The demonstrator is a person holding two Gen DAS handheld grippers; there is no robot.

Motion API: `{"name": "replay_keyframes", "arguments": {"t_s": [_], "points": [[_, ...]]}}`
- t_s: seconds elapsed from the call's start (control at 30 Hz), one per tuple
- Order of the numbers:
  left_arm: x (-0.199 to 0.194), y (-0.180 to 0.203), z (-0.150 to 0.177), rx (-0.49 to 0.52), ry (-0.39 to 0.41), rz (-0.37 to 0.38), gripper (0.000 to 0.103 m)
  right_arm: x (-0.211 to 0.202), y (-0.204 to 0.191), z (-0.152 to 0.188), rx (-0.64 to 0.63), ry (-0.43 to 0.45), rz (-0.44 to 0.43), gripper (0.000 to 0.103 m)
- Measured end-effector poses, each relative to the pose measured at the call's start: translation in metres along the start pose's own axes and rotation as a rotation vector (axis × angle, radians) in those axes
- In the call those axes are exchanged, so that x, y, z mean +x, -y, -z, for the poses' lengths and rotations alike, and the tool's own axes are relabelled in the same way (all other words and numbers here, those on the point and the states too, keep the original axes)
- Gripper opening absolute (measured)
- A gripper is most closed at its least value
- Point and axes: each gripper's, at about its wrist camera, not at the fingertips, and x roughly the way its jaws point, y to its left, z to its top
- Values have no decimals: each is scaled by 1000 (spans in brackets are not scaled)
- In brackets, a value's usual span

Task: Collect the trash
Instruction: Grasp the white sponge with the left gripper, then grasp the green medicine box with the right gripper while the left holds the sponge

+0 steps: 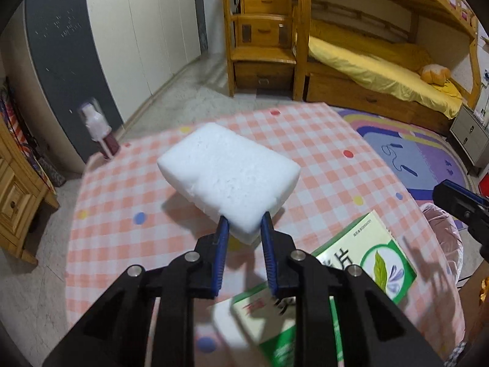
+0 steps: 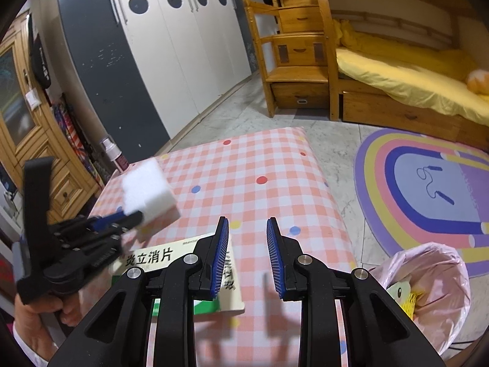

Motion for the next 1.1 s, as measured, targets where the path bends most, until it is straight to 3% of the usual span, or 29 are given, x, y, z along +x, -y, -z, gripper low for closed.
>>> {"name": "replay_keyframes", "arguments": {"t_s": [0.1, 0.27, 0.4, 0.6, 0.8, 0.93, 1.1], "points": [[-16, -14, 14, -2, 11, -4, 20, -6, -5, 6, -13, 5, -9, 28], [-2, -30, 41, 22, -54, -75, 20, -19, -14, 16, -24, 27, -18, 28], [-6, -22, 54, 102, -41, -95, 20, -26, -20, 26, -50, 30, 1, 28], [-32, -6, 71, 131, -38, -56, 20, -30, -18, 50, -26, -44, 0, 28], [-46, 3, 86, 96, -55, 7, 20, -22, -23, 68, -42, -122, 19, 26], [-53, 13, 97, 92, -66, 65, 20, -8, -29, 71, -82, -168, 35, 17], [-55, 19, 101, 108, -77, 66, 20, 10, -28, 61, -90, -189, 51, 12]]}}
